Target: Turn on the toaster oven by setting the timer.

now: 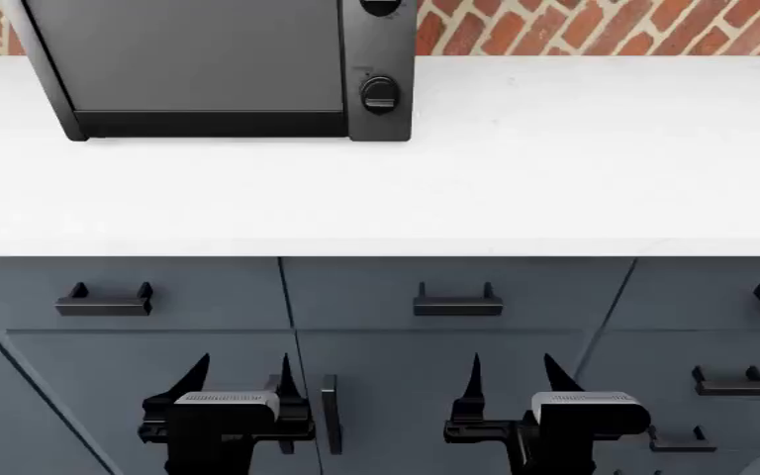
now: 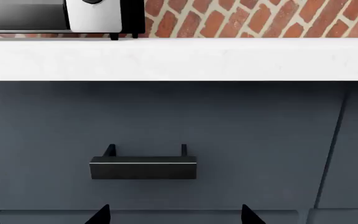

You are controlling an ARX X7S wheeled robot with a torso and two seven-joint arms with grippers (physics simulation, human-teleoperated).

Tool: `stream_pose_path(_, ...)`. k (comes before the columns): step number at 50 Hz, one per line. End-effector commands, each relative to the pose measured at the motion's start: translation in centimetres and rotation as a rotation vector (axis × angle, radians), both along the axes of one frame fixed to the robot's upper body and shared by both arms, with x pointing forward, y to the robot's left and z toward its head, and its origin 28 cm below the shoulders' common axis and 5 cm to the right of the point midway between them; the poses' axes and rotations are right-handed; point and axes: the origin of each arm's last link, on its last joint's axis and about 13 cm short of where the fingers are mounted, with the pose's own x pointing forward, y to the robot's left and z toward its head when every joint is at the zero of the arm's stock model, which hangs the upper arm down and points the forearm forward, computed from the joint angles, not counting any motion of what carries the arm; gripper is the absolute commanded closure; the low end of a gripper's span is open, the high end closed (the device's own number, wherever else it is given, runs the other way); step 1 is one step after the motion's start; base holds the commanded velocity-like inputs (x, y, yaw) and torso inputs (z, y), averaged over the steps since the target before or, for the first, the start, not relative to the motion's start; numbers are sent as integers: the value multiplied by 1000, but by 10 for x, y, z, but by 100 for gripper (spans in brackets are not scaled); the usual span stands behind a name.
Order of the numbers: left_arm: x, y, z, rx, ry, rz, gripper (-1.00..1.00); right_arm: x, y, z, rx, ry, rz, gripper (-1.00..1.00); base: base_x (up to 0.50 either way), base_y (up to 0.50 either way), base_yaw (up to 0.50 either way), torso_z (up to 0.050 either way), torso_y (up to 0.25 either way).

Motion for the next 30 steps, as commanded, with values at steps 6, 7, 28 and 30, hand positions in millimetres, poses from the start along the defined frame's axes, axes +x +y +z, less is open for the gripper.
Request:
stream_pose_path(6, 0, 0, 1, -12, -2, -2, -100, -3, 0, 1, 11, -15, 8, -100, 0, 0, 0, 0, 0)
stream_pose_path(7, 0, 0, 1, -13, -2, -1, -100, -2, 0, 1, 10, -14, 8, -100, 0, 0, 0, 0, 0)
stream_pose_path(28, -23, 5, 66, -4, -145, -62, -100, -26, -6, 61, 13, -85, 107, -100, 0, 0, 0, 0, 0)
stream_pose_path(30, -25, 4, 75, 8, -160, -78, -100, -27, -8, 71, 1, -118, 97, -100, 0, 0, 0, 0, 0)
